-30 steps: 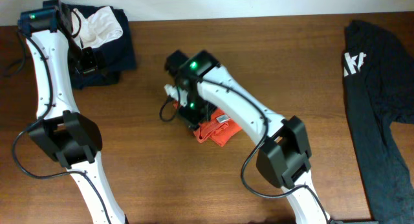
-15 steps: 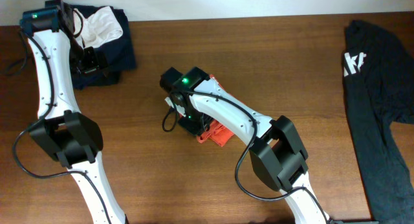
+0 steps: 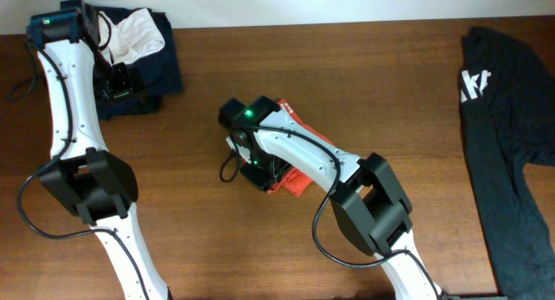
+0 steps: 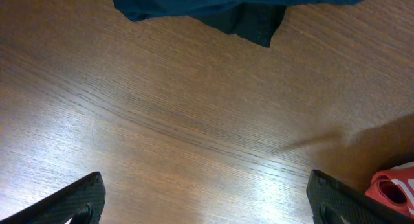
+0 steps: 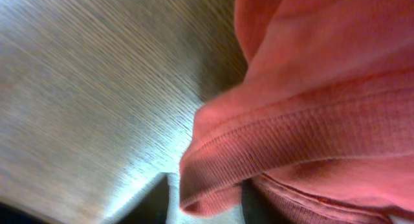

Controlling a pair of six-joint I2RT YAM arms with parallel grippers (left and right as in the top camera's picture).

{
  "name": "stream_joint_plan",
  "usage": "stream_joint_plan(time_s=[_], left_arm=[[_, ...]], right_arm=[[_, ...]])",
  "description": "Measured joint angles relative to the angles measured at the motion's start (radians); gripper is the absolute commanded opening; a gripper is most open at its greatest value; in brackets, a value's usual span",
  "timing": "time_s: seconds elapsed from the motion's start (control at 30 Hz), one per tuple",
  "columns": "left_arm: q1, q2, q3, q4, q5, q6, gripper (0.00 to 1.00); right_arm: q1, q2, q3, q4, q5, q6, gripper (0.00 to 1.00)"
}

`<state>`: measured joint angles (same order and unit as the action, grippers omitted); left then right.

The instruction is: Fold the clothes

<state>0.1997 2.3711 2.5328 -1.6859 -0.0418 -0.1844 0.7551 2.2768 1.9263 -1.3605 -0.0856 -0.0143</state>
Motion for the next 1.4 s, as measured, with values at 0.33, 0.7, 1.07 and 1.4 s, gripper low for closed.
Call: stream_joint_plan(time_s=[0.33,0.7,1.07,1.4], left_arm=[[0.000,0.000,0.000,0.002,0.000,0.000,0.99],[0.000,0.000,0.000,0.003,0.000,0.000,0.99],[0.000,0.000,0.000,0.007,0.000,0.000,0.99],[0.000,0.000,0.000,0.005,0.000,0.000,0.99]], right_arm=[[0.000,0.002,-0.001,-0.185,-0.003,0.045,0.04],[-0.014,0.002,0.117,-0.290,0.023,0.142,0.99],[-0.150,0.007,0.120,0.042,-0.109,0.199,0.77],[-0.150,0.014,-0.022,0.080,-0.174,0.225,0.04]])
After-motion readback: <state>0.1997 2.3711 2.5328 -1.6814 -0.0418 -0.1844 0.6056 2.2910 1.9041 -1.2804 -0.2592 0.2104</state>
